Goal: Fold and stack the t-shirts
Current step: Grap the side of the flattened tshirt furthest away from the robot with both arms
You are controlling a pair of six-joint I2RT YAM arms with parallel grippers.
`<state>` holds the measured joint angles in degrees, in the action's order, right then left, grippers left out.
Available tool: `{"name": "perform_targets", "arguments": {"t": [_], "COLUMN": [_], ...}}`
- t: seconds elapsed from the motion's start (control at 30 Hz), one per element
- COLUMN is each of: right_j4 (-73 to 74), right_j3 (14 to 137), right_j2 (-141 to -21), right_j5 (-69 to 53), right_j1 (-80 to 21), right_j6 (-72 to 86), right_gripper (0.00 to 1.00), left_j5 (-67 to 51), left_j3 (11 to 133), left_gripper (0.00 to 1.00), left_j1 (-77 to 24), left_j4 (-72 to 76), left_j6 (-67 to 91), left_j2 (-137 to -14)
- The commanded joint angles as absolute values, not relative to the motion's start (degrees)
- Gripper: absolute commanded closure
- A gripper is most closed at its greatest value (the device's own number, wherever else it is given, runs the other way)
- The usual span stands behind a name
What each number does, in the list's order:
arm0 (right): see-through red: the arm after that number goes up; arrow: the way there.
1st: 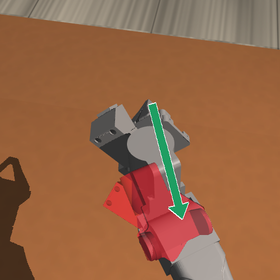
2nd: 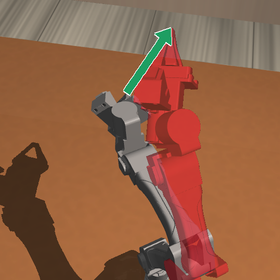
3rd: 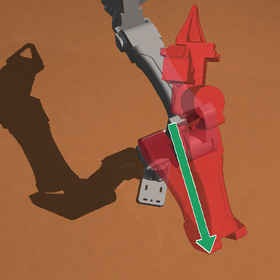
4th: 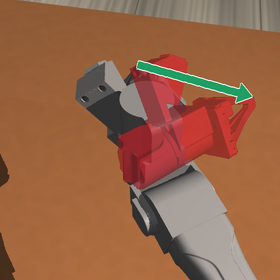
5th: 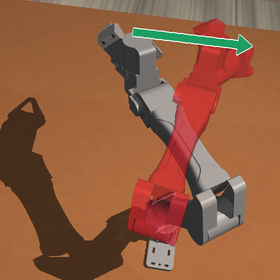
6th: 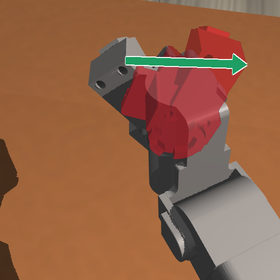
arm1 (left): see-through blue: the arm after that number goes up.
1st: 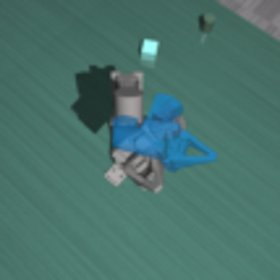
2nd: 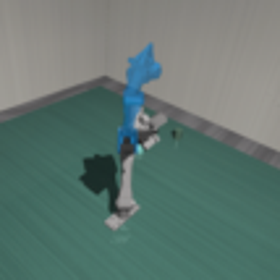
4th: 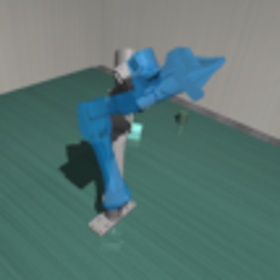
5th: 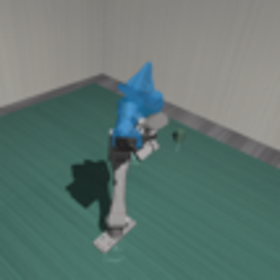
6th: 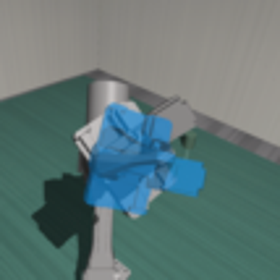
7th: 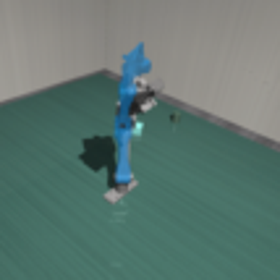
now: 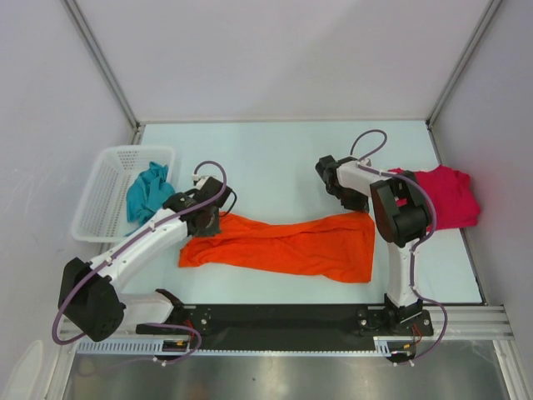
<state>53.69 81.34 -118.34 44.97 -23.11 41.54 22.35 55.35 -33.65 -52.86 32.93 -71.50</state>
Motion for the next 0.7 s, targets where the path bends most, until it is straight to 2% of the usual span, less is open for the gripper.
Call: {"name": "perform_targets", "arguments": {"t": [0.0, 0.2, 0.27, 0.3, 0.33, 0.4, 0.47, 0.67], "right_j4": [53.9, 53.1, 52.5, 51.8, 51.4, 50.1, 49.0, 45.5], "right_j3": [82.4, 81.6, 81.0, 80.4, 80.0, 78.9, 78.4, 74.9], "right_j2": [-119.6, -119.9, -119.8, -119.6, -119.5, -119.2, -118.7, -113.4], "right_j5": [45.8, 45.3, 44.7, 44.4, 44.2, 42.9, 41.7, 40.0], "right_j1": [-23.1, -22.9, -22.9, -22.9, -22.9, -22.9, -22.9, -22.9], "right_j6": [41.8, 41.1, 40.9, 40.3, 40.1, 39.2, 38.7, 37.4], "right_gripper": [0.69, 0.69, 0.71, 0.74, 0.85, 0.95, 1.0, 1.0], "left_j5": [23.9, 24.0, 24.0, 24.0, 24.0, 24.1, 24.2, 24.6], "left_j3": [57.8, 58.0, 58.1, 58.2, 58.2, 58.3, 58.4, 58.9], "left_gripper": [1.0, 1.0, 1.0, 1.0, 1.0, 1.0, 1.0, 1.0], "left_j1": [-34.0, -34.0, -34.0, -34.0, -34.0, -34.0, -34.0, -34.0], "left_j4": [-52.6, -52.7, -52.8, -52.8, -52.8, -52.9, -52.9, -53.2], "left_j6": [32.2, 32.2, 32.2, 32.2, 32.2, 32.2, 32.2, 31.9], "left_j2": [-71.3, -71.6, -71.6, -71.7, -71.7, -71.7, -71.6, -71.5]}}
